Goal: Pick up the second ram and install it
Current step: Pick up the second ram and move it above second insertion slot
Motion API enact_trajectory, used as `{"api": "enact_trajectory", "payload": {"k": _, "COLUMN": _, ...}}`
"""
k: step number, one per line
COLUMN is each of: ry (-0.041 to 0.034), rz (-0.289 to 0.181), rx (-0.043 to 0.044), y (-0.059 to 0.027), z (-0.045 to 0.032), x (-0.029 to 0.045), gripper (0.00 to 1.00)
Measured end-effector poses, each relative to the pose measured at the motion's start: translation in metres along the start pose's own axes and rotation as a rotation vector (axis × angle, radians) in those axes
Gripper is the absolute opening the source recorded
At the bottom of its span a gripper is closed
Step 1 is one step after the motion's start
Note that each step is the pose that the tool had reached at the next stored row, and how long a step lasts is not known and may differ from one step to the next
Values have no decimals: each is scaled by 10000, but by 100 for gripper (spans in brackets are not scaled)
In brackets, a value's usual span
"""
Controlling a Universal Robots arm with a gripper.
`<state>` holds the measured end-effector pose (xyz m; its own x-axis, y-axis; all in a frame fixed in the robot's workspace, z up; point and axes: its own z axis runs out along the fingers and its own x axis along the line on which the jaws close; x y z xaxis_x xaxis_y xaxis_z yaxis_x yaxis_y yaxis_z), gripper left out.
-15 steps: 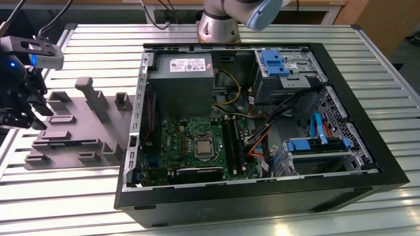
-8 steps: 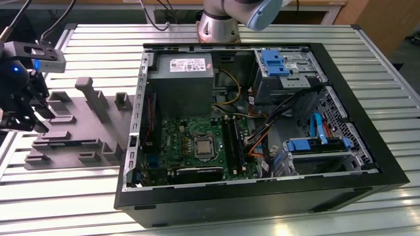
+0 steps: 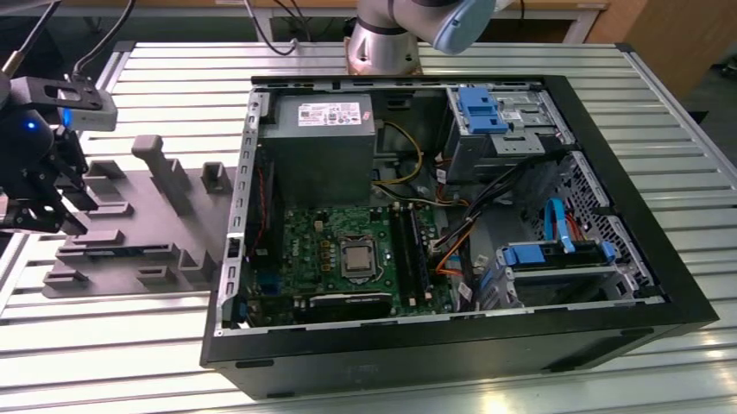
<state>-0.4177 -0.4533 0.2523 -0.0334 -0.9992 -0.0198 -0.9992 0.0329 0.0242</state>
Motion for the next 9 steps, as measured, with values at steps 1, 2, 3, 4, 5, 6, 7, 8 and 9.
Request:
{"api": "enact_trajectory", "payload": {"k": 1, "ry": 0, "rz": 0, "rx": 0, "y": 0, "z": 1, "x": 0, "gripper": 42}}
{"api": "enact_trajectory", "payload": {"k": 2, "ry": -1, "rz": 0, "rx": 1, "y": 0, "z": 2, "x": 1, "gripper": 42}}
{"api": "enact_trajectory", "payload": {"k": 3, "ry": -2, "rz": -1, "rx": 3, "y": -1, "z": 5, "x": 3, "gripper": 42}}
{"api": "enact_trajectory", "payload": {"k": 4, "ry": -2, "rz": -2, "rx": 3, "y": -1, "z": 7, "x": 7, "gripper": 42}}
{"api": "enact_trajectory", "payload": {"k": 5, "ry": -1, "rz": -2, "rx": 2, "y": -1, "z": 9, "x": 10, "gripper": 42}}
{"api": "enact_trajectory", "payload": {"k": 6, "ry": -1, "rz": -1, "rx": 1, "y": -1, "z": 16, "x": 17, "gripper": 42}}
{"api": "enact_trajectory", "payload": {"k": 7, "ry": 0, "rz": 0, "rx": 1, "y": -1, "z": 23, "x": 20, "gripper": 42}}
{"api": "enact_trajectory", "payload": {"k": 8, "ry": 1, "rz": 0, "rx": -1, "y": -1, "z": 25, "x": 21, "gripper": 42}}
{"api": "enact_trajectory", "payload": {"k": 9, "ry": 1, "rz": 0, "rx": -1, "y": -1, "z": 28, "x": 21, "gripper": 42}}
